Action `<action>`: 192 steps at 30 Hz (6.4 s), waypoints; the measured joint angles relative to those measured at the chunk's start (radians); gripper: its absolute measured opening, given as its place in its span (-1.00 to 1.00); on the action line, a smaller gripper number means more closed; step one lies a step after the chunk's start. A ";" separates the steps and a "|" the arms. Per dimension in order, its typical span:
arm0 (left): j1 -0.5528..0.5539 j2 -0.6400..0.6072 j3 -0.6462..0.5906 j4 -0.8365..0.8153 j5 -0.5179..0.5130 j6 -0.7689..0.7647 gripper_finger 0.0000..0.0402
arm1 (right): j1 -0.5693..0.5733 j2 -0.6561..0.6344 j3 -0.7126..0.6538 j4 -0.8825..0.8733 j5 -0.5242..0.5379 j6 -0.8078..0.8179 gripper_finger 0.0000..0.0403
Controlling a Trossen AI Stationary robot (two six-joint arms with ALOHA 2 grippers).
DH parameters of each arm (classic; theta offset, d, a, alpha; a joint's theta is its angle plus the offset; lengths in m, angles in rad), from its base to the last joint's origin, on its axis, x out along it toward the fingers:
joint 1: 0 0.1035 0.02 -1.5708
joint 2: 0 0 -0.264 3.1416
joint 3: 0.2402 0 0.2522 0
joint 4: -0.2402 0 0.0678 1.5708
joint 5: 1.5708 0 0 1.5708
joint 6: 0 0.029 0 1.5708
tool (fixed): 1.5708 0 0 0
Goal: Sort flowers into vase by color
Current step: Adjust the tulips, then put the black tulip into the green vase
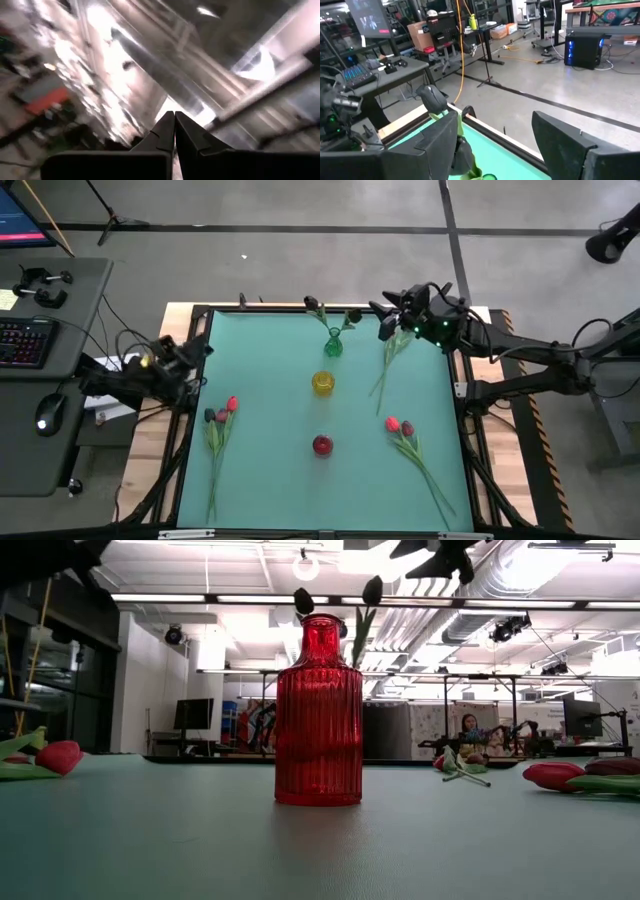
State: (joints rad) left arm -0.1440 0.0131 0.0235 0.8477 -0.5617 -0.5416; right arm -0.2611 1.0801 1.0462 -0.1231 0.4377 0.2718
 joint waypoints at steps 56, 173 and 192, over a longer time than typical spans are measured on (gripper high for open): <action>-0.520 1.413 0.653 -1.711 0.650 -0.977 -1.00 | -0.034 0.001 0.000 -0.121 0.000 -0.007 0.22; 0.014 0.897 0.824 -0.770 -0.183 0.315 -1.00 | -0.034 -0.029 0.000 0.154 -0.100 0.016 0.22; 0.253 1.427 1.111 -0.323 0.100 0.735 -1.00 | -0.034 -0.033 0.000 0.171 -0.078 0.012 0.22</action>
State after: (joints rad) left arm 0.1091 1.4403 1.1344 0.5251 -0.4621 0.1937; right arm -0.2947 1.0470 1.0462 0.0475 0.3593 0.2836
